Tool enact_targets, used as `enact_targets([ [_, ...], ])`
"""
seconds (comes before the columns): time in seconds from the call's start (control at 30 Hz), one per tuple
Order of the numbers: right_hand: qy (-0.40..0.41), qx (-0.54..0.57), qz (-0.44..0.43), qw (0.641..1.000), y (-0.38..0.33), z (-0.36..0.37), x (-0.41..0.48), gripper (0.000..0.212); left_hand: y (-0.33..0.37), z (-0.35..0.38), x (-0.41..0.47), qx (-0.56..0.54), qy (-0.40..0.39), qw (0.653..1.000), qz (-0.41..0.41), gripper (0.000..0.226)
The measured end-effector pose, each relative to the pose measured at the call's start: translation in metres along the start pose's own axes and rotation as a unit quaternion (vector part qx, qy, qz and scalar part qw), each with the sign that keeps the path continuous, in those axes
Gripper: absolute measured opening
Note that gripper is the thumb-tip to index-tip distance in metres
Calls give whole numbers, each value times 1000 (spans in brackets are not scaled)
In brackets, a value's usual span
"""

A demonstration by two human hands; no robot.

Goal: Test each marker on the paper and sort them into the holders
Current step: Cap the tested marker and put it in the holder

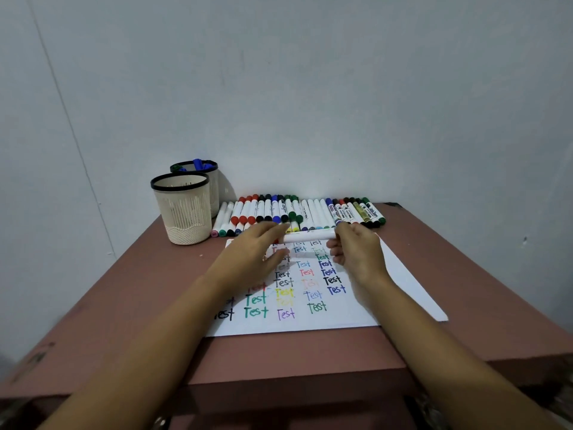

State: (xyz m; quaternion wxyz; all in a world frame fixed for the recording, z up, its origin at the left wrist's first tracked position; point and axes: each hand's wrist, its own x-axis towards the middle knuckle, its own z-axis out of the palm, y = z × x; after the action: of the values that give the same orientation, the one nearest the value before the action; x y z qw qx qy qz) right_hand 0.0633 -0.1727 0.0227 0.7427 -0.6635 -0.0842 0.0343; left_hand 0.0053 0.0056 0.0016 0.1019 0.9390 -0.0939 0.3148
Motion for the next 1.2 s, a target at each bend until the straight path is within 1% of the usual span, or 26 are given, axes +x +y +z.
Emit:
enact_targets([
  [0.07, 0, 46, 26, 999, 2, 1, 0, 16, 6, 1, 0, 14, -6, 1000, 20, 39],
  [0.17, -10, 82, 12, 997, 0, 2, 1, 18, 11, -1, 1, 7, -18, 1000, 1, 31],
  [0.23, -45, 132, 23, 990, 0, 4, 0, 18, 13, -2, 1, -12, -20, 1000, -15, 28],
  [0.3, -108, 155, 54, 980, 3, 7, -3, 17, 16, -2, 1, -29, -16, 999, -23, 26],
  [0.37, -161, 126, 71, 976, 5, 11, -6, 17, 18, 0, 1, -41, -15, 999, -17, 26],
  [0.4, -175, 109, 68, 976, 7, 12, -7, 17, 18, 1, 1, -46, -16, 999, -10, 28],
  [0.5, -175, 69, 42, 981, 9, 13, -6, 21, 22, 1, 0, -59, -22, 998, -8, 28],
  [0.57, -170, 51, 21, 984, 11, 12, -6, 23, 26, 0, 1, -82, -28, 996, -26, 28],
  [0.67, -173, 38, -5, 984, 14, 11, -5, 21, 29, 0, 2, -125, -34, 990, -58, 38],
  [0.73, -180, 33, -18, 983, 14, 12, -5, 21, 29, 2, 2, -161, -33, 984, -72, 37],
  [0.8, -188, 36, -27, 981, 14, 12, -5, 22, 27, 2, 2, -205, -38, 975, -79, 29],
  [0.9, -199, 43, -39, 978, 15, 12, -6, 21, 28, 1, 4, -288, -51, 953, -80, 21],
  [1.0, -205, 46, -52, 976, 15, 12, -6, 19, 30, -4, 4, -325, -53, 940, -89, 13],
  [1.1, -215, 52, -77, 972, 14, 11, -6, 19, 34, -7, 4, -356, -44, 928, -99, 14],
  [1.2, -225, 54, -100, 968, 13, 9, -5, 18, 34, -9, 4, -406, -38, 903, -135, 14],
])
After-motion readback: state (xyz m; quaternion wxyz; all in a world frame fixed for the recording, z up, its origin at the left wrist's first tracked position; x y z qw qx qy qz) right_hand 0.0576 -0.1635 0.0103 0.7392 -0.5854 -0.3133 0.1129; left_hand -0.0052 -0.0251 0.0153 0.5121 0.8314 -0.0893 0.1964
